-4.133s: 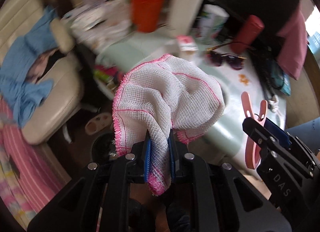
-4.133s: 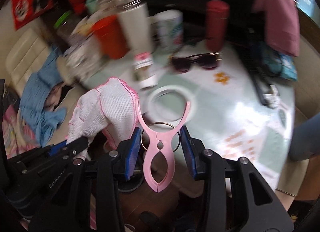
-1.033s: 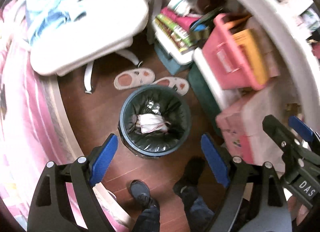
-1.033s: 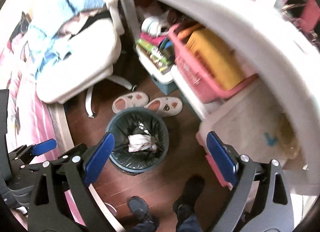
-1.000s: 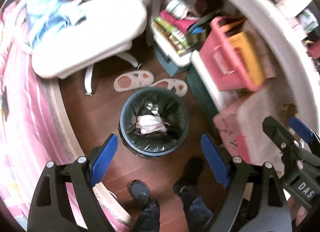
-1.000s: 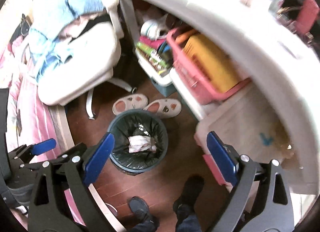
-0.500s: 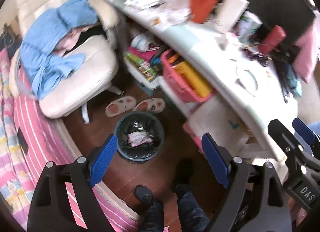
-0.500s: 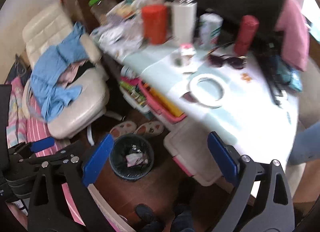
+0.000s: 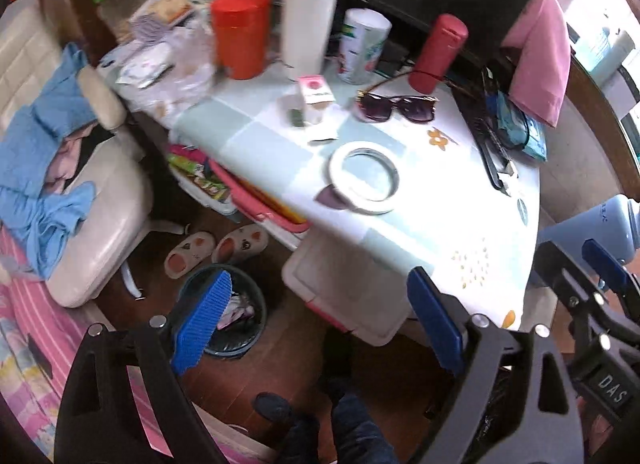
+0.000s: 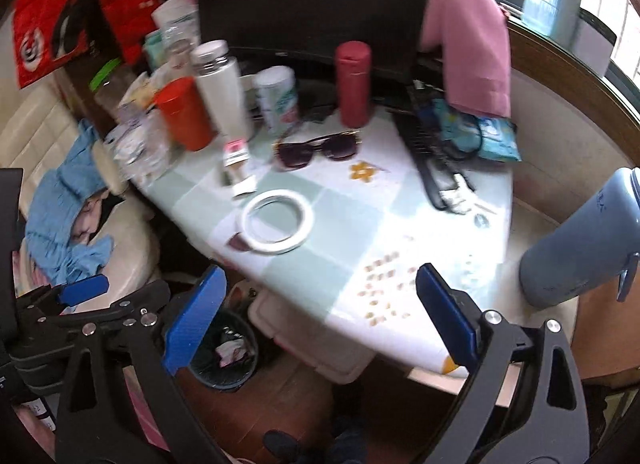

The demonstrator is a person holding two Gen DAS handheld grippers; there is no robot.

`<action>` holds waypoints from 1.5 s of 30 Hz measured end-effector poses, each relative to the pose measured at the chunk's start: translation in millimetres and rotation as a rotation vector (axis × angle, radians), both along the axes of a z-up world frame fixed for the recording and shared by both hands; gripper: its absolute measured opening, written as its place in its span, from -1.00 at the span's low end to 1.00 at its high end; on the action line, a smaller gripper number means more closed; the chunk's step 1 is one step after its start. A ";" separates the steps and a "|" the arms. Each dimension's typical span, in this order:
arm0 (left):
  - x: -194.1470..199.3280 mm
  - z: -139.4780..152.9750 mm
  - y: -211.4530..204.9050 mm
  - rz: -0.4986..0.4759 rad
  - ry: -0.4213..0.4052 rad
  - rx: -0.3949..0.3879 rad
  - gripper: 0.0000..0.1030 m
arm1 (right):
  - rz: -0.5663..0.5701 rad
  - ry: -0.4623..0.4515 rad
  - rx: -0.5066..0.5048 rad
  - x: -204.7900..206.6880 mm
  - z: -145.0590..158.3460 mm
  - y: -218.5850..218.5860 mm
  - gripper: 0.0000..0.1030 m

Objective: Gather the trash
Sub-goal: 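Move both tools back up to the table, then lower left gripper onto the white tape roll while right gripper approaches the sunglasses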

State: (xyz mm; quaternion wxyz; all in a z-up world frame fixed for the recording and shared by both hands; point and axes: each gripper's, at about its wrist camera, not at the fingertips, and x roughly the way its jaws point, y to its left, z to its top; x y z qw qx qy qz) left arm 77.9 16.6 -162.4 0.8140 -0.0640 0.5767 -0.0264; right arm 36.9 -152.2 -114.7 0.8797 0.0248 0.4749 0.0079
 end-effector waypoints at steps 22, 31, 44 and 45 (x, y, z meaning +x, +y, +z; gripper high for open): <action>101.3 -104.7 -42.3 0.135 0.133 0.020 0.69 | -0.107 0.105 -0.052 133.5 -87.9 -150.4 0.84; 122.5 -129.6 -49.6 0.155 0.155 0.043 0.69 | -0.071 0.150 -0.025 149.0 -116.6 -151.0 0.84; 137.1 -136.8 -39.3 0.207 0.161 0.028 0.69 | 0.043 0.159 0.017 160.8 -125.1 -94.1 0.84; 137.7 -137.6 -37.4 0.212 0.162 0.029 0.69 | 0.049 0.157 0.020 164.3 -124.5 -91.1 0.84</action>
